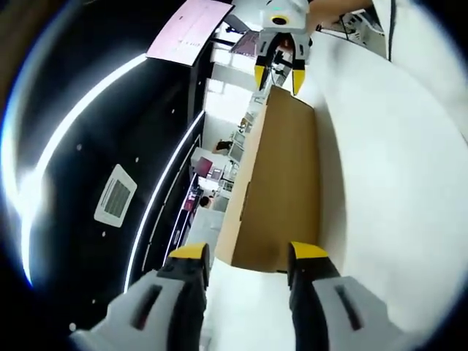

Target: Operate the shoe box by opening the lid, removing the specified soft item, and placing it in the target area until the item is outside and the box remains undamaged.

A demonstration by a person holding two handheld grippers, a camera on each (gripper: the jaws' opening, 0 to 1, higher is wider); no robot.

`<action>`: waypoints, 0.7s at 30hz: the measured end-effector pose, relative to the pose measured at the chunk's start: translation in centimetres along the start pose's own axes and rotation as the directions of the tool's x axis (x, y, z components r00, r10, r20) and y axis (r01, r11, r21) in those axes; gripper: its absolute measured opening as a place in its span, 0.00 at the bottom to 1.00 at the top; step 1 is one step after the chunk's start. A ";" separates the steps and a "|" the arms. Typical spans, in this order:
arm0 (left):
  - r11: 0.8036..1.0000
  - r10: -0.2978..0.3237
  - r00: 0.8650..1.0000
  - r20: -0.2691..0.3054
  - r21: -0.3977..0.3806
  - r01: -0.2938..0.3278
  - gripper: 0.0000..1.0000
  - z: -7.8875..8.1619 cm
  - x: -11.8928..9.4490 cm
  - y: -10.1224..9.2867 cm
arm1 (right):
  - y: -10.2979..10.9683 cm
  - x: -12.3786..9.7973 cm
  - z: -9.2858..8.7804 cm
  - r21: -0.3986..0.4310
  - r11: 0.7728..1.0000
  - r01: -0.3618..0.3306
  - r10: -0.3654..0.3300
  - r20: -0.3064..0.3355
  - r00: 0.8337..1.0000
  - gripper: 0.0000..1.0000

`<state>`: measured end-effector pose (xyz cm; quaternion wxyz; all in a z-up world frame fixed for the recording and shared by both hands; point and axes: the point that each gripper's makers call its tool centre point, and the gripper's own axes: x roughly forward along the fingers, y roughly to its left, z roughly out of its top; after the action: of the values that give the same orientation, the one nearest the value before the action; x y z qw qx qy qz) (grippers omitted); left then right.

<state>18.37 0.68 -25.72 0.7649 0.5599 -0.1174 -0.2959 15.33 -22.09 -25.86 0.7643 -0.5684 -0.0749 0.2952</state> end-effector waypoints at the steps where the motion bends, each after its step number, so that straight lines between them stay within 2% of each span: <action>1: 1.000 0.003 1.000 -0.001 0.003 -0.003 0.43 0.0 0.0 0.0 | 0.1 0.1 -0.1 -0.005 1.000 -0.004 0.004 -0.005 1.000 0.37; 14: 0.999 0.008 1.000 -0.011 0.031 -0.007 0.43 -0.4 0.3 -0.2 | 0.1 0.2 -1.1 -0.064 0.998 0.018 -0.021 -0.045 0.999 0.39; 21: 0.997 0.009 1.000 0.000 0.081 -0.009 0.40 -0.3 0.1 -0.5 | 0.2 0.3 -1.2 -0.067 0.998 0.021 -0.024 -0.052 0.998 0.38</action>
<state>18.44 0.83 -26.26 0.7430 0.5898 -0.1318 -0.2875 16.05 -22.94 -26.51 0.7500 -0.6003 -0.0708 0.2686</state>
